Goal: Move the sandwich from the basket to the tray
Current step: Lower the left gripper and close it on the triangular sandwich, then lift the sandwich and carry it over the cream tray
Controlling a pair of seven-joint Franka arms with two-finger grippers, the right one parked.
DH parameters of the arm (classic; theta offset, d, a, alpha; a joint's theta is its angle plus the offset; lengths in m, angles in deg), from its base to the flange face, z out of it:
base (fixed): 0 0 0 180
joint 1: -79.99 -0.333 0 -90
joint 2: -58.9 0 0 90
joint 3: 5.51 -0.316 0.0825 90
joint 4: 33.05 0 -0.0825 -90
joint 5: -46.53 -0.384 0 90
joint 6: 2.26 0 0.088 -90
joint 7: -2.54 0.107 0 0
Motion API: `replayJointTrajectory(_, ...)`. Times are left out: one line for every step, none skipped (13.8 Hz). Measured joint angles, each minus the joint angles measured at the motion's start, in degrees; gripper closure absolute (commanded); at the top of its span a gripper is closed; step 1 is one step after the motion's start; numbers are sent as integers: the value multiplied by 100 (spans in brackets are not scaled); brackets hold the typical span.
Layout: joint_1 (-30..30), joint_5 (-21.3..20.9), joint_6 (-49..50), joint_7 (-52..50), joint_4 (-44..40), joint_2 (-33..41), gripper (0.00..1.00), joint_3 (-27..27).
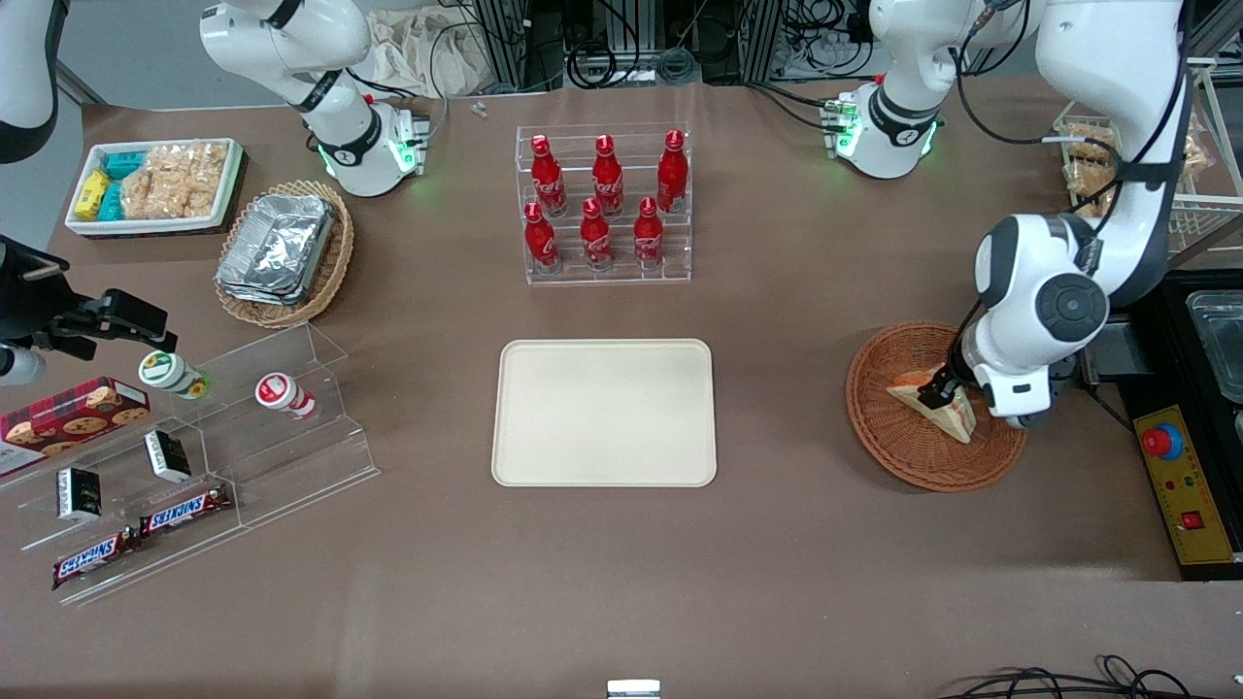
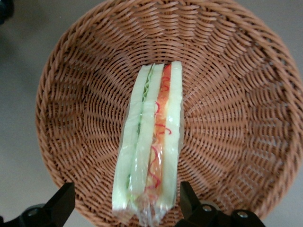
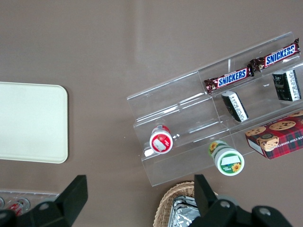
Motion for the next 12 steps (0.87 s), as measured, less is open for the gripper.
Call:
replayJointTrajectory(0,-13,-99,-49,-1,-86,13,0)
replayJointTrajectory(0,-14,-181,-80,-2,-168,40,0)
replayJointTrajectory(0,-14,-253,-98,-2,-250,75,0)
replayJointTrajectory(0,-15,-306,-101,-2,-318,100,0)
replayJointTrajectory(0,-15,-365,-101,-4,-375,100,0)
replayJointTrajectory(0,-16,-419,-101,-16,-408,100,1)
replayJointTrajectory(0,-21,-437,-101,-36,-413,100,2)
replayJointTrajectory(0,-37,-439,-100,-64,-404,100,2)
replayJointTrajectory(-4,-57,-437,-90,-108,-370,100,-1)
replayJointTrajectory(-9,-73,-359,-38,-187,-296,100,-1)
replayJointTrajectory(-10,-77,-65,127,-320,-163,100,3)
replayJointTrajectory(-8,-76,427,436,-505,17,100,21)
